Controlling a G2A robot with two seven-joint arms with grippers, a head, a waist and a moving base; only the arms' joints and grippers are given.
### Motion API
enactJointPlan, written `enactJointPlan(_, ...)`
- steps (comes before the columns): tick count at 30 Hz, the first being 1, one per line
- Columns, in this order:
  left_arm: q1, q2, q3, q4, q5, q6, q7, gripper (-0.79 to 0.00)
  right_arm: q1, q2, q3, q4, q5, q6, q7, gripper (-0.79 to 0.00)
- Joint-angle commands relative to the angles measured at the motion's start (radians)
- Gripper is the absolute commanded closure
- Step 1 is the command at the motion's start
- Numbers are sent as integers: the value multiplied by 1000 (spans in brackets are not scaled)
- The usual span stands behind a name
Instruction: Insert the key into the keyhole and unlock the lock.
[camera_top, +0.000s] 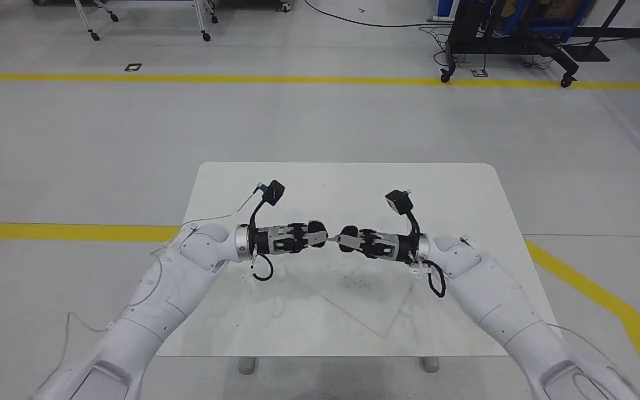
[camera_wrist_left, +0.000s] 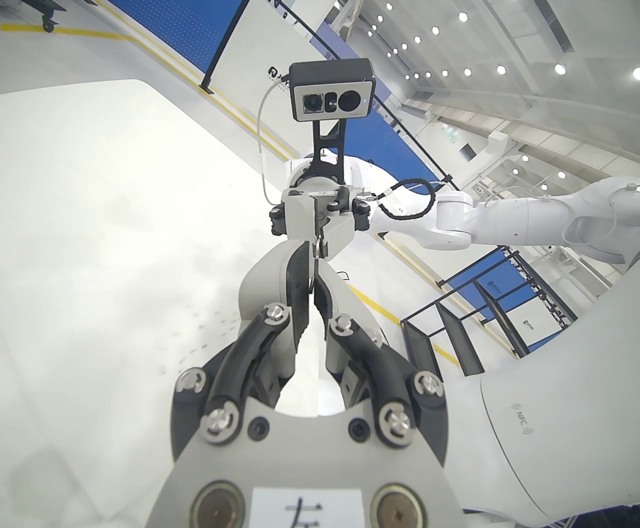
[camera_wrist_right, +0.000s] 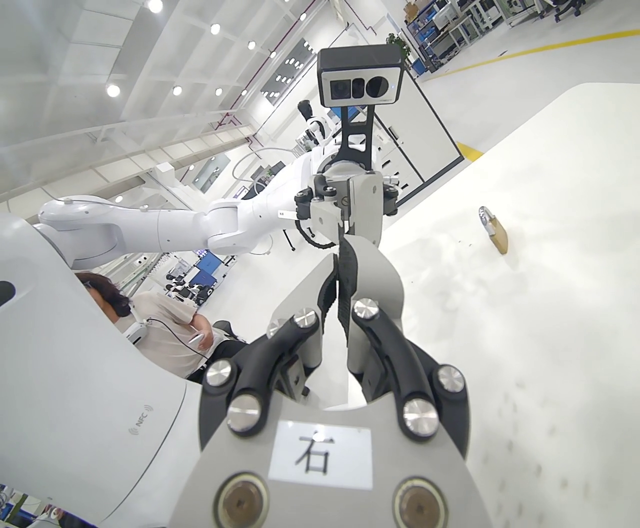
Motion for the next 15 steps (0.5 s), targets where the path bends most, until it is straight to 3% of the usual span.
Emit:
enactJointPlan(1, -2, 0, -2, 3, -1, -1, 0, -785, 1, 2, -1, 4, 6, 0, 0, 0)
enactJointPlan(6, -4, 8, -32, 15, 26, -1, 30, -785, 1, 6, 10, 15, 47, 0, -3, 0)
enactJointPlan(9, 6, 23, -83, -2, 122, 5, 80, -785, -13, 11, 45, 22, 69, 0, -19, 0)
enactJointPlan(12, 44, 50, -162, -94, 334, 57, 157, -785, -38, 19, 93, 18, 72, 0, -44, 0)
enactJointPlan(15, 135, 85, -268, -247, 578, 181, 223, -785, -75, 28, 146, 0, 80, 0, -69, 0)
